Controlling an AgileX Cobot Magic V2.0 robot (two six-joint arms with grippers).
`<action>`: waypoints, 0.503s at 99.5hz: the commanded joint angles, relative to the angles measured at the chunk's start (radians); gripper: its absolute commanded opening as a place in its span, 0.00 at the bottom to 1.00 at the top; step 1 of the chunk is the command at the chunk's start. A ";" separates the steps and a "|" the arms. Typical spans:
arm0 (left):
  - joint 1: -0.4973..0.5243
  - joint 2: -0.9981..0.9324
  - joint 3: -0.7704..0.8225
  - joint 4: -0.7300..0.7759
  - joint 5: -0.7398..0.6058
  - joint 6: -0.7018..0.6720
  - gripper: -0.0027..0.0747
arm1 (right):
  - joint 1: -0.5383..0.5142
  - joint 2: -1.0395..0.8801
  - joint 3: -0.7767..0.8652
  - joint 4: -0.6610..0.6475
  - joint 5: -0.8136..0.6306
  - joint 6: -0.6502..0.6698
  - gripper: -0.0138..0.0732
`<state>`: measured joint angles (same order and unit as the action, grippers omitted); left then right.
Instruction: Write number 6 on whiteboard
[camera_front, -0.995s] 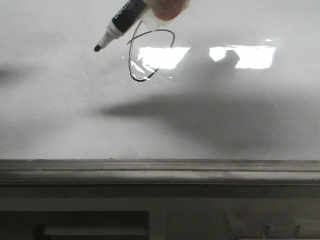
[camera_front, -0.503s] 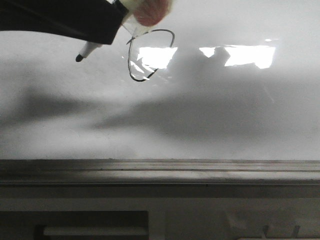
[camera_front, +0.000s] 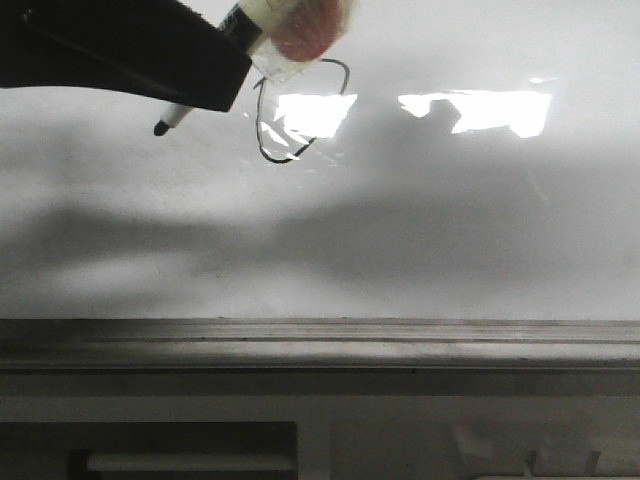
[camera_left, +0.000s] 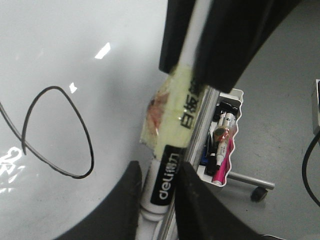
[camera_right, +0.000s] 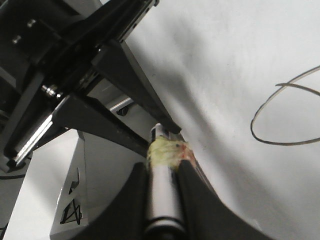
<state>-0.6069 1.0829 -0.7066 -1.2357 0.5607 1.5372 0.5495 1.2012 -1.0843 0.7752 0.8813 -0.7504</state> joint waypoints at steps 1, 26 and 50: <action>-0.005 -0.009 -0.034 -0.048 -0.029 -0.003 0.01 | 0.002 -0.013 -0.036 0.055 -0.004 -0.006 0.14; -0.005 -0.018 -0.034 -0.048 -0.061 -0.044 0.01 | -0.014 -0.013 -0.036 0.055 -0.022 -0.006 0.73; -0.003 -0.144 0.049 -0.081 -0.284 -0.216 0.01 | -0.151 -0.073 -0.021 0.038 0.016 -0.003 0.76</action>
<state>-0.6101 1.0117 -0.6666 -1.2478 0.3872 1.3873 0.4483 1.1815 -1.0843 0.7799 0.9072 -0.7478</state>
